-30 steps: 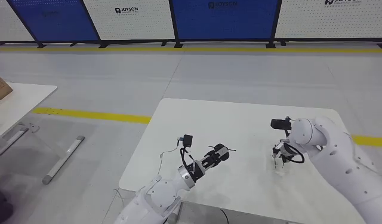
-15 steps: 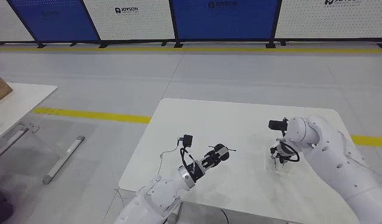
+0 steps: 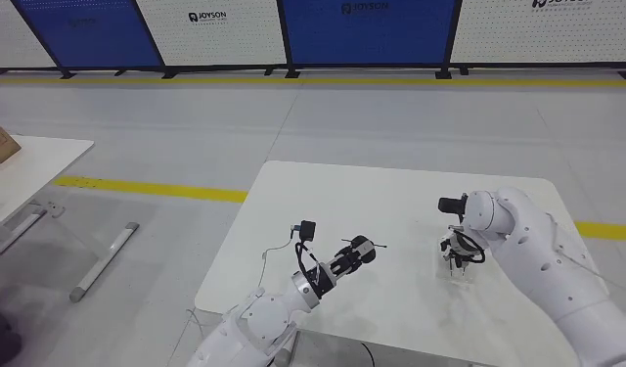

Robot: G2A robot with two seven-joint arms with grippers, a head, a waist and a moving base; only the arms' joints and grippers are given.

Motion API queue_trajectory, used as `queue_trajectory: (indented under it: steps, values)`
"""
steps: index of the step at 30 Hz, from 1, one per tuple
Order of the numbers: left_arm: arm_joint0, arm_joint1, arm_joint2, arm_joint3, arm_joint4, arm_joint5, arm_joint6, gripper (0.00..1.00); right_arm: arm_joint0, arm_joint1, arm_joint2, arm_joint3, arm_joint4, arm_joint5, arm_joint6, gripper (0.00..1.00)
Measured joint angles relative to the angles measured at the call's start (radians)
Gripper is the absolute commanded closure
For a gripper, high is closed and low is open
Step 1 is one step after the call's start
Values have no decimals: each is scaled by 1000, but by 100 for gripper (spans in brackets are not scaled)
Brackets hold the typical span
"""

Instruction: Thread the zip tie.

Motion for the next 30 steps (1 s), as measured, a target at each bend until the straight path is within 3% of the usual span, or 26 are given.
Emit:
queue_trajectory:
  steps: [15,21,23,30]
  values:
    - [0,0,0,0,0,0,0,100,22,-36,-22,81,9,-6,0,82]
    - [0,0,0,0,0,0,0,100,31,-46,-24,107,10,-11,0,90]
    - [0,0,0,0,0,0,0,100,34,-49,-23,116,10,-13,0,100]
    - [0,0,0,0,0,0,0,100,37,-55,-16,130,7,-22,-5,100]
